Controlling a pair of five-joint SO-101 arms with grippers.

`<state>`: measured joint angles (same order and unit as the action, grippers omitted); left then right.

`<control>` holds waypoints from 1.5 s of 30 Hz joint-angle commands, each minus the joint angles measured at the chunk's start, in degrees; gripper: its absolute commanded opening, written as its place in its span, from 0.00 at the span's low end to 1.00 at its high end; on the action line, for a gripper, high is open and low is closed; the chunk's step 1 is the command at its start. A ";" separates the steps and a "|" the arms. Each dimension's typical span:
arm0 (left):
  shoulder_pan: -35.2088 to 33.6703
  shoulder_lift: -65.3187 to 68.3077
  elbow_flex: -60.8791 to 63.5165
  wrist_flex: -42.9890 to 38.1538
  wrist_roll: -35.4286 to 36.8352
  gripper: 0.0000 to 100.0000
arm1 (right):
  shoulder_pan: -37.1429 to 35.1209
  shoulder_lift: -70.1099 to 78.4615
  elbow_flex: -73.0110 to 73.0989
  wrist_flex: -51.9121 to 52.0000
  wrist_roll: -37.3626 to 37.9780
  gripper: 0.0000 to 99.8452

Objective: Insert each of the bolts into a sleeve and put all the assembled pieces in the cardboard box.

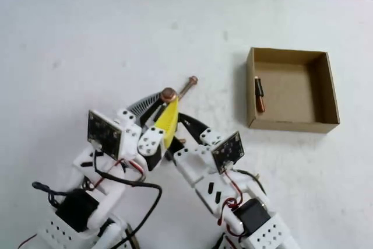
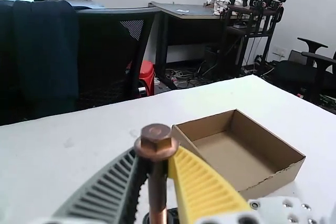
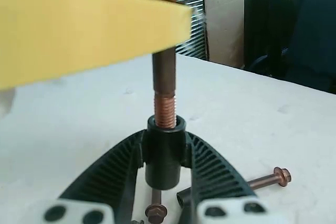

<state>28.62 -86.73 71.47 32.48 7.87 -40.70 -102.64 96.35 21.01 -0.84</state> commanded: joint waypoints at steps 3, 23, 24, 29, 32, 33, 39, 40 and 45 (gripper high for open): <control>0.84 -0.48 0.88 -0.09 0.62 0.02 | 0.84 -0.57 0.44 0.04 0.35 0.02; 0.66 -0.66 4.48 -0.09 0.62 0.02 | 1.01 -0.57 0.44 0.13 0.35 0.02; 0.66 -0.66 4.48 -0.09 0.44 0.02 | 1.01 -0.57 0.44 0.13 0.35 0.02; 0.57 -0.66 4.57 -0.09 0.26 0.02 | 1.01 -0.57 0.44 0.13 0.35 0.02; 0.57 -0.66 4.57 -0.09 0.18 0.03 | 1.01 -0.57 0.44 0.13 0.35 0.02; 0.57 -0.66 4.66 -0.09 0.18 0.03 | 1.01 -0.57 0.44 0.13 0.35 0.02; 0.57 -0.66 4.84 0.35 0.18 0.17 | 1.01 -0.57 0.44 0.13 0.35 0.02; 0.57 -0.57 4.84 0.35 0.18 0.17 | 1.01 -0.57 0.44 0.13 0.35 0.02; 0.48 -0.57 4.84 0.35 0.18 0.17 | 1.01 -0.57 0.44 0.13 0.35 0.02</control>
<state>28.79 -86.37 76.84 32.57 7.96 -40.35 -102.64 96.35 21.01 -0.84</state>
